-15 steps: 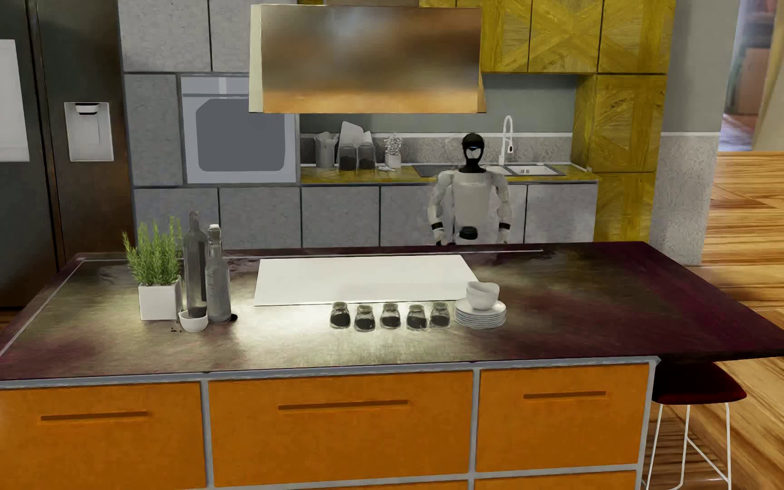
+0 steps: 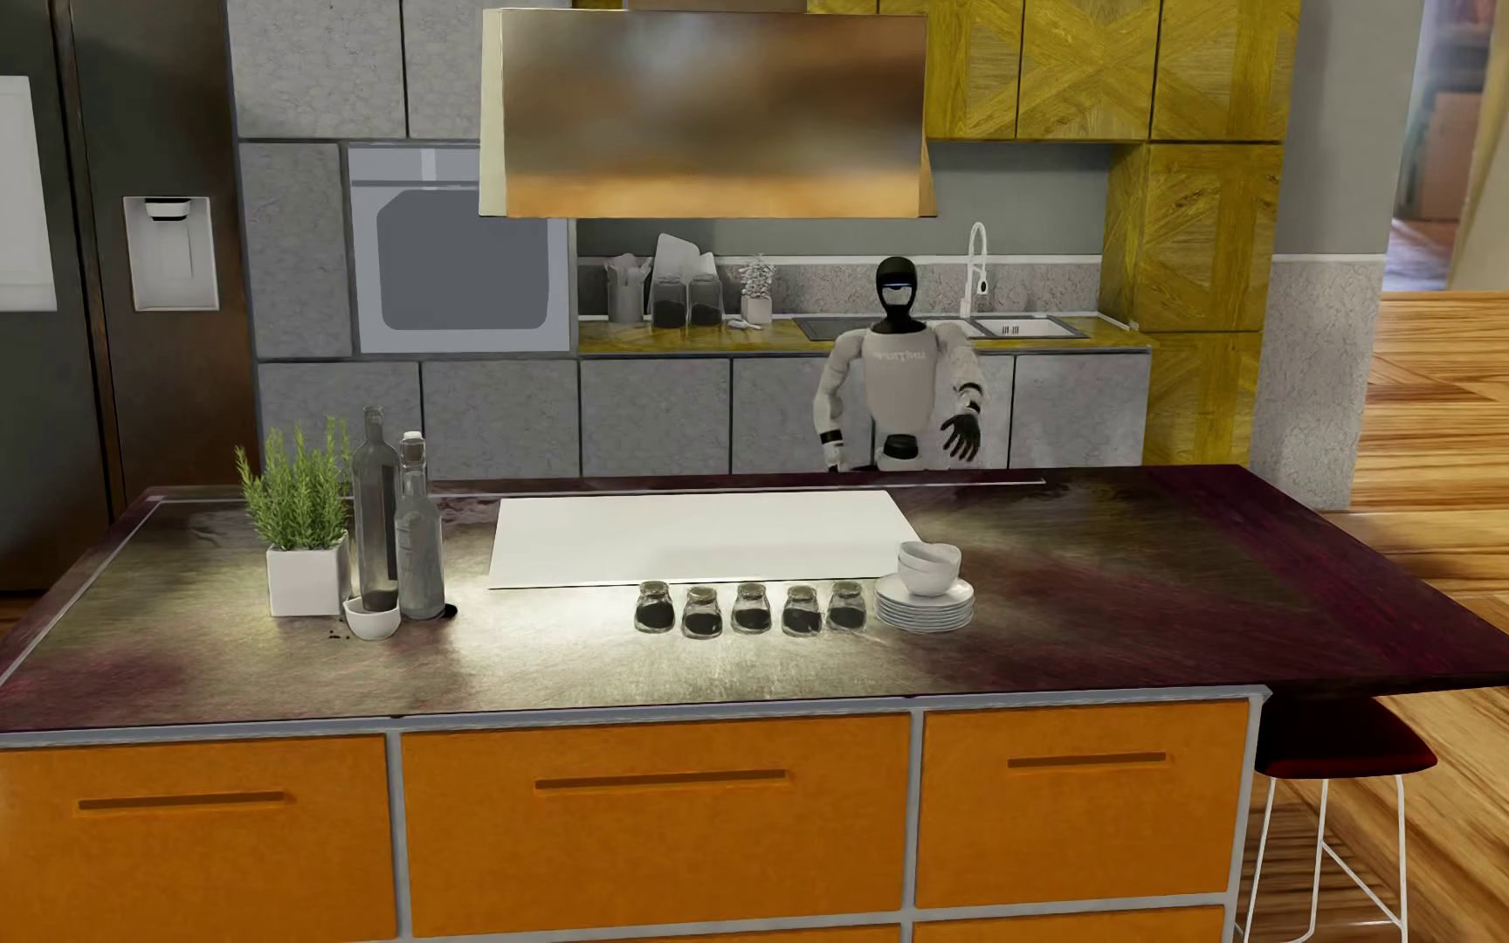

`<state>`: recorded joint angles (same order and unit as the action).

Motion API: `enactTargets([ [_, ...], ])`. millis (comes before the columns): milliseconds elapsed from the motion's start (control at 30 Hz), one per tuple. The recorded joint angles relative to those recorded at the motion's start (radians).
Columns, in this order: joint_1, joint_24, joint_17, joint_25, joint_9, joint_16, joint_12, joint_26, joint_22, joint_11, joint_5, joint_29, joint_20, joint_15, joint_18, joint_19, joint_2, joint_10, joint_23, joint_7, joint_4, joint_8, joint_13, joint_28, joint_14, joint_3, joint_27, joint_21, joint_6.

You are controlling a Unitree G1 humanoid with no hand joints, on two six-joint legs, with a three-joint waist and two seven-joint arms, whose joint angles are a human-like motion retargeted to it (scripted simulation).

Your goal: Reach

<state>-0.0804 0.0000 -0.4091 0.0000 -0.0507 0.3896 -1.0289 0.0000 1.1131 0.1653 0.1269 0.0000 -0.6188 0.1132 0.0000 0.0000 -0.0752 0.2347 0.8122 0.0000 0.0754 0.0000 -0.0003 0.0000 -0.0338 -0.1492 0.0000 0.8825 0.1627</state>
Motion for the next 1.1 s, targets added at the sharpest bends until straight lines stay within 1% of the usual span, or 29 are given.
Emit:
enactTargets([
  [67, -0.002, 0.000, -0.022, 0.000, -0.006, 0.078, -0.212, 0.000, 0.024, 0.000, -0.001, 0.000, 0.051, -0.019, 0.000, 0.000, -0.004, -0.005, 0.005, 0.000, -0.004, 0.000, -0.019, 0.000, 0.023, -0.004, 0.000, -0.025, 0.038],
  [100, -0.002, 0.000, -0.035, 0.000, -0.009, 0.118, -0.297, 0.000, 0.037, 0.003, -0.002, 0.000, 0.045, -0.036, 0.000, 0.000, -0.005, -0.006, 0.007, 0.000, -0.006, 0.000, -0.023, 0.000, 0.036, 0.003, 0.000, -0.042, 0.057],
  [133, 0.001, 0.000, -0.048, 0.000, -0.011, 0.155, -0.367, 0.000, 0.046, 0.006, -0.003, 0.000, 0.016, -0.050, 0.000, 0.000, -0.004, -0.008, 0.009, 0.000, -0.007, 0.000, -0.024, 0.000, 0.046, 0.009, 0.000, -0.052, 0.075],
  [200, 0.007, 0.000, -0.079, 0.000, -0.017, 0.201, -0.469, 0.000, 0.062, 0.007, -0.003, 0.000, -0.059, -0.059, 0.000, 0.000, -0.001, -0.011, 0.016, 0.000, -0.009, 0.000, -0.024, 0.000, 0.045, 0.011, 0.000, -0.049, 0.110],
  [267, 0.011, 0.000, -0.087, 0.000, -0.017, 0.204, -0.538, 0.000, 0.074, 0.000, -0.003, 0.000, -0.090, -0.039, 0.000, 0.000, 0.007, -0.010, 0.039, 0.000, -0.008, 0.000, -0.031, 0.000, 0.017, -0.023, 0.000, -0.019, 0.125],
  [367, 0.018, 0.000, -0.080, 0.000, -0.017, 0.163, -0.502, 0.000, 0.113, -0.005, -0.004, 0.000, -0.134, -0.005, 0.000, 0.000, 0.013, -0.010, 0.083, 0.000, -0.007, 0.000, -0.034, 0.000, -0.016, -0.063, 0.000, 0.002, 0.129],
  [400, 0.020, 0.000, -0.079, 0.000, -0.016, 0.152, -0.497, 0.000, 0.129, -0.005, -0.005, 0.000, -0.169, -0.002, 0.000, 0.000, 0.015, -0.010, 0.088, 0.000, -0.009, 0.000, -0.034, 0.000, -0.019, -0.069, 0.000, 0.009, 0.128],
  [467, 0.023, 0.000, -0.076, 0.000, -0.016, 0.139, -0.504, 0.000, 0.141, 0.000, -0.005, 0.000, -0.188, -0.010, 0.000, 0.000, 0.014, -0.010, 0.080, 0.000, -0.010, 0.000, -0.029, 0.000, -0.021, -0.071, 0.000, 0.007, 0.129],
  [600, 0.026, 0.000, -0.072, 0.000, -0.015, 0.126, -0.517, 0.000, 0.132, -0.001, -0.004, 0.000, -0.163, -0.014, 0.000, 0.000, 0.015, -0.012, 0.046, 0.000, -0.008, 0.000, -0.018, 0.000, -0.024, -0.080, 0.000, -0.007, 0.124],
  [733, 0.026, 0.000, -0.065, 0.000, -0.014, 0.131, -0.520, 0.000, 0.131, -0.007, -0.002, 0.000, -0.148, -0.011, 0.000, 0.000, 0.016, -0.015, 0.048, 0.000, -0.006, 0.000, -0.020, 0.000, -0.024, -0.084, 0.000, -0.016, 0.121],
  [967, 0.027, 0.000, -0.080, 0.000, -0.016, 0.133, -0.507, 0.000, 0.137, -0.013, -0.002, 0.000, -0.182, 0.001, 0.000, 0.000, 0.021, -0.013, 0.057, 0.000, -0.007, 0.000, -0.022, 0.000, -0.028, -0.083, 0.000, -0.014, 0.120],
  [1100, 0.032, 0.000, -0.079, 0.000, -0.015, 0.132, -0.516, 0.000, 0.136, 0.019, 0.000, 0.000, -0.173, -0.045, 0.000, 0.000, 0.016, -0.009, 0.063, 0.000, -0.006, 0.000, -0.027, 0.000, -0.024, -0.083, 0.000, -0.022, 0.119],
])
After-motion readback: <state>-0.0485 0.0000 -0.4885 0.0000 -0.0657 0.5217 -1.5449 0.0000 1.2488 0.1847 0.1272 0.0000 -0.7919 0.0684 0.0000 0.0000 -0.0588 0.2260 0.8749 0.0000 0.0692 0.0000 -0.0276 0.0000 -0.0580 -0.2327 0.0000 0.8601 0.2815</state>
